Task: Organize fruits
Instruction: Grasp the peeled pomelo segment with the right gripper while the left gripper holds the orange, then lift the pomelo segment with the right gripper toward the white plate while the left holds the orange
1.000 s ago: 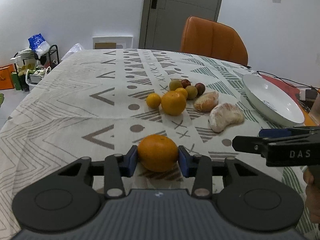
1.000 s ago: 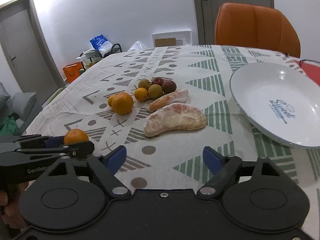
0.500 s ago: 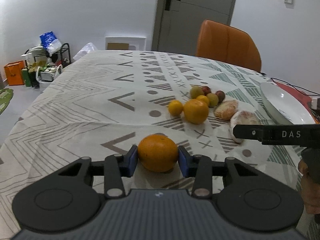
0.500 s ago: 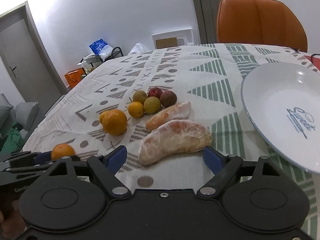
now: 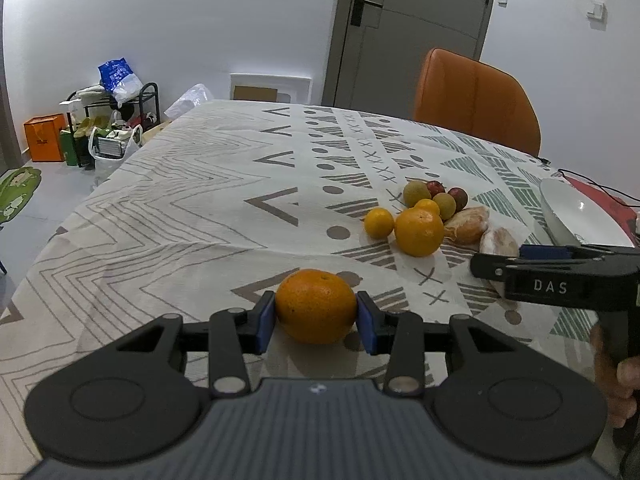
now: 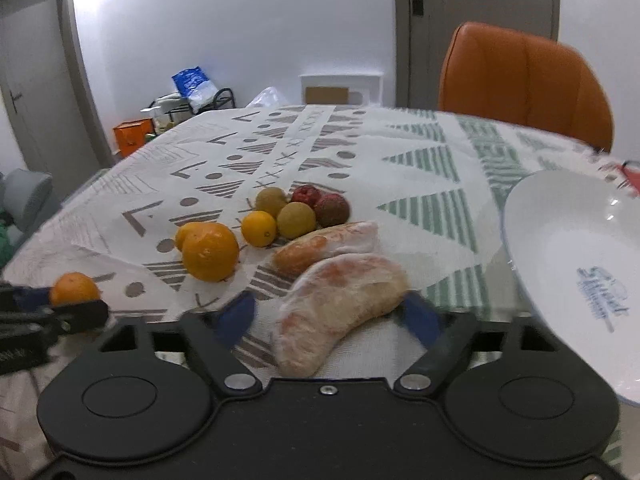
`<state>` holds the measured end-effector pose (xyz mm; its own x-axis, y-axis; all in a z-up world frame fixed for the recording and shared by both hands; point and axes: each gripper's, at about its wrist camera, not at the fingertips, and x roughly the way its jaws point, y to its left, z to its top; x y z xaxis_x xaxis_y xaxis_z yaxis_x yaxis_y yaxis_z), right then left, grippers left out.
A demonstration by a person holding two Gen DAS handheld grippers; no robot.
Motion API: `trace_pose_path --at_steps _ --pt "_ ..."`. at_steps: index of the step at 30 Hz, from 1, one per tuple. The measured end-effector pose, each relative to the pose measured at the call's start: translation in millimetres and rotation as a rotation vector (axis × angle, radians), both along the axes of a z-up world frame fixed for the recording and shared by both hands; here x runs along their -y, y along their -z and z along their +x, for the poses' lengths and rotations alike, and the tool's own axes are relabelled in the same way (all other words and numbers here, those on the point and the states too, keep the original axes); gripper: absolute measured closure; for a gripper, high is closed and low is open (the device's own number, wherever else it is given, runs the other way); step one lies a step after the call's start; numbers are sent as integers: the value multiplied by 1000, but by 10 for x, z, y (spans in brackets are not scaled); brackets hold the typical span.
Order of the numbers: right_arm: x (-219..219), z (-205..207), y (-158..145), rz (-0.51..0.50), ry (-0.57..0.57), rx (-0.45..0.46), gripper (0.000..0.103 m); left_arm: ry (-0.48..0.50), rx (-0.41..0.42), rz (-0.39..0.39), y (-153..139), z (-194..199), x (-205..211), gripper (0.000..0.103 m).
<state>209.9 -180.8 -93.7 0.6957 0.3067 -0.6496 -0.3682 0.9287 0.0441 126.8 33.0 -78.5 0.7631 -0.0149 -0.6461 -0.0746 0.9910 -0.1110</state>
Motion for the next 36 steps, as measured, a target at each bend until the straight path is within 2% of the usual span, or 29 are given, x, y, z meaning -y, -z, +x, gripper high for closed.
trace_pose_path --at_steps 1,3,6,18,19,20,21,28,29,32,36 --pt "31 -15 -11 18 -6 -4 45 -1 0 0 -4 -2 0 62" --pt "102 -32 -44 46 -13 -20 67 3 3 -3 -19 -2 6 62" --pt "213 -65 -96 85 -11 -30 72 20 21 1 -73 -13 45 62" --pt "446 -219 -273 161 14 11 75 88 60 -7 -191 35 289 62" --pt "467 -233 -293 169 12 19 78 95 64 -9 -203 42 313 62" --pt "484 -239 -308 173 14 21 86 99 66 -12 -209 48 327 62" --pt "499 -237 -319 175 20 19 88 102 68 -15 -214 53 336 62" --pt "516 -236 -215 159 19 -39 88 125 78 -19 -225 57 409 62" --pt "516 -230 -200 162 20 -51 85 125 75 -20 -216 58 409 62" --pt "496 -201 -148 149 42 -72 65 117 64 -19 -187 60 387 62" --pt "442 -144 -77 162 36 -106 55 101 56 -21 -169 53 320 62"
